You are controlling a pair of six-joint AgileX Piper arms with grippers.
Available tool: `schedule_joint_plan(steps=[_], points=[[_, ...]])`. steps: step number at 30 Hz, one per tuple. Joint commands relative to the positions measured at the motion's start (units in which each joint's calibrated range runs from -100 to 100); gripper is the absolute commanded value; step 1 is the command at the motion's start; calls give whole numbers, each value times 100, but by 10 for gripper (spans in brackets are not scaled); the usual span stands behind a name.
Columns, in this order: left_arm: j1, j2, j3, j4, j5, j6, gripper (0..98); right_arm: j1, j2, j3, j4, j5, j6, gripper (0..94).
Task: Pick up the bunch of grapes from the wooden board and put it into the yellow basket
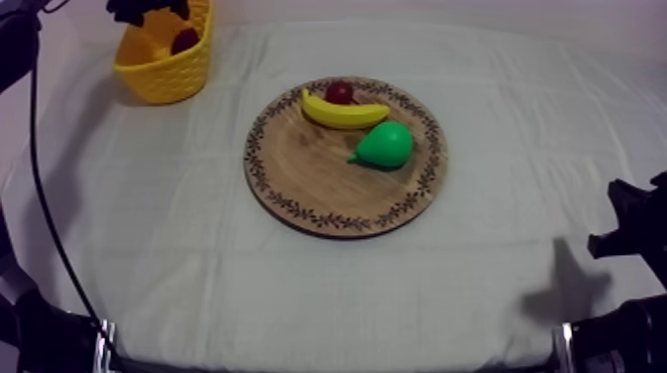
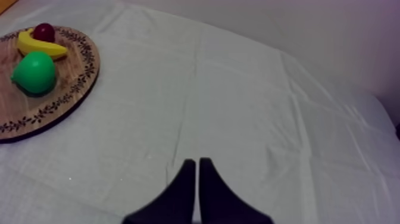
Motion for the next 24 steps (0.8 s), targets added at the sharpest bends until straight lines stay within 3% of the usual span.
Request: schedule_joint_plan(steps=[1, 10, 24], points=[[8, -30, 29, -3, -10, 2, 960, 0, 2, -1, -1, 3, 1, 3], [99, -820, 1116, 19, -511, 84, 931, 0, 2, -1, -1, 3, 1, 3], [148, -3641, 5225, -25, -1871, 168, 725, 0, 2, -1, -1, 3, -1, 3]])
